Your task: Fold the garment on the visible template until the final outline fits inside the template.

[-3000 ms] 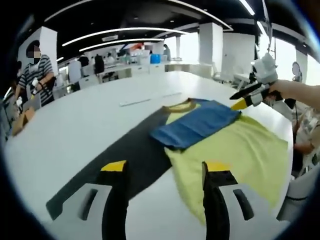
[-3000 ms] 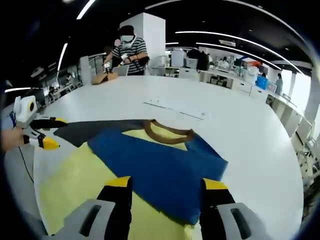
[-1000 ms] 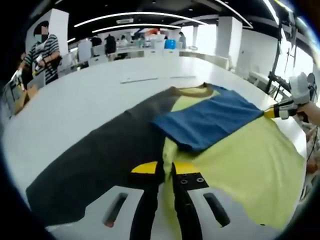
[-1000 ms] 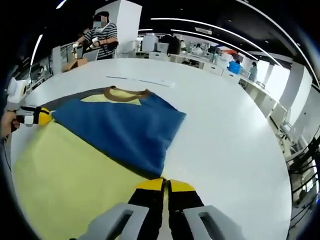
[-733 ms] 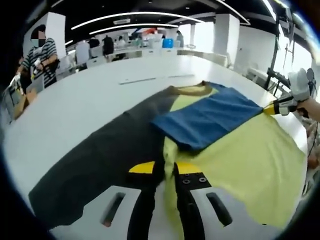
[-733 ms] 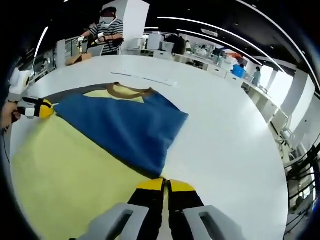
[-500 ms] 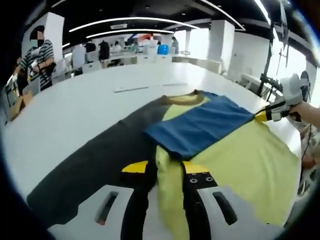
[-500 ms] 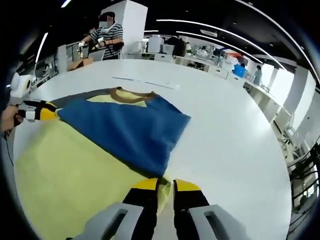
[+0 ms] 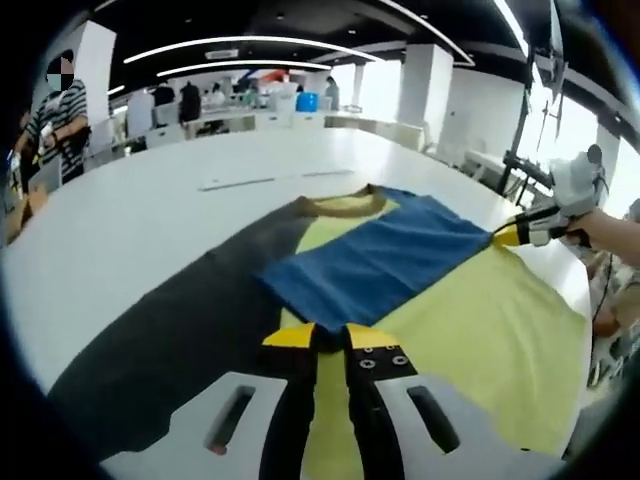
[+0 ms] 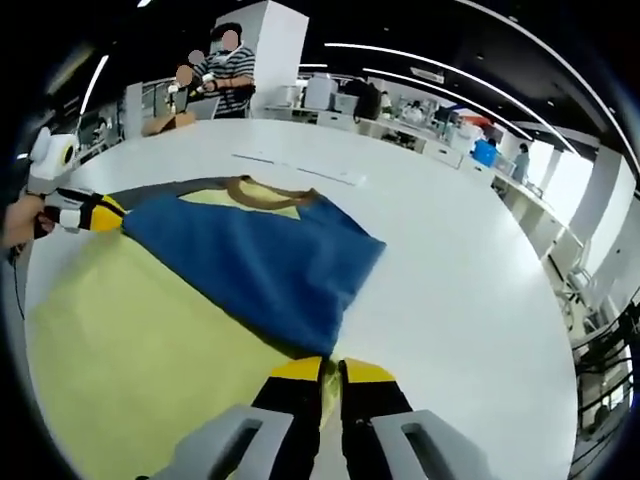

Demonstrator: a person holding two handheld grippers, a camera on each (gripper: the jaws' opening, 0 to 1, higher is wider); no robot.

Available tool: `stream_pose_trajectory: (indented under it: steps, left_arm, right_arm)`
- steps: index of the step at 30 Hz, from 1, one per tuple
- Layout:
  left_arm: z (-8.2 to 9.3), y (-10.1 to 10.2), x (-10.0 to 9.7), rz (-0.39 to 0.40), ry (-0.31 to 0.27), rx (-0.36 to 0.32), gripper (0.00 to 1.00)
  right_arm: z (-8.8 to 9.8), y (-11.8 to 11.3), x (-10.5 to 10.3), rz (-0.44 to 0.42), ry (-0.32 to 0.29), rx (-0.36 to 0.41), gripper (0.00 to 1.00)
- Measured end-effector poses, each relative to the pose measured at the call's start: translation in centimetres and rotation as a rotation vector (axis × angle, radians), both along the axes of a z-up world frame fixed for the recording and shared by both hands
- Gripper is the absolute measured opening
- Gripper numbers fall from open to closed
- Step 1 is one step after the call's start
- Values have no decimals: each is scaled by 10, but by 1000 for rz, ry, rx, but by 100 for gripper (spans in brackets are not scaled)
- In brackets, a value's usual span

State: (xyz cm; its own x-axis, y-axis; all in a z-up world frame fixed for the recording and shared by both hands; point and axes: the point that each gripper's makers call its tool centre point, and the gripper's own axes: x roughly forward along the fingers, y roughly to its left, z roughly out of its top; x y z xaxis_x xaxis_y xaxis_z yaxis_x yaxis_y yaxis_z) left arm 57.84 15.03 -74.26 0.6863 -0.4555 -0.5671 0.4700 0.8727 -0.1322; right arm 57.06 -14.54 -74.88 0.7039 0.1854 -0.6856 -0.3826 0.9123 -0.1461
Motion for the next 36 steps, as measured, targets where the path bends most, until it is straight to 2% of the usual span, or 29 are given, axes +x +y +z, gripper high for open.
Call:
stream_pose_trajectory:
  steps: [2, 5, 9, 11, 13, 16, 20, 23, 25, 28, 31, 34, 36]
  left_arm:
    - [1, 1, 0, 2, -3, -12, 0]
    - [5, 1, -1, -7, 2, -14, 0]
    - [21, 2, -1, 17, -15, -89, 0]
    - [25, 4, -1, 19, -14, -101, 0]
    - [24, 4, -3, 11, -9, -93, 0]
    - [13, 6, -9, 12, 37, -75, 0]
    - [1, 8, -11, -9, 52, -4, 0]
    - [-4, 7, -13, -11, 61, 18, 0]
    - [-6, 9, -14, -21, 51, 49, 0]
    - [-6, 10, -13, -21, 44, 55, 0]
    - [-1, 17, -13, -24, 13, 77, 0]
    - [6, 21, -15, -20, -7, 61, 10]
    - [9, 27, -14, -19, -32, 85, 19]
  right_arm:
    - [-1, 0, 0, 16, 1, -14, 0]
    - [2, 0, -1, 35, -3, -39, 0]
    - [3, -3, -3, 46, -2, -53, 0]
    - [3, -4, -3, 51, -2, -54, 0]
    - [1, -4, -4, 58, 6, -60, 0]
    - [0, -4, -4, 58, 9, -63, 0]
    - [-5, -5, -6, 66, 31, -76, 0]
    - [-4, -5, -7, 69, 30, -83, 0]
    - [-5, -6, -6, 68, 30, -81, 0]
    - [-6, -7, -6, 57, 36, -72, 0]
    - [-2, -4, -5, 17, 28, 2, 0]
    - [3, -6, -3, 34, 1, -16, 1]
    - [8, -4, -2, 37, -17, 5, 11]
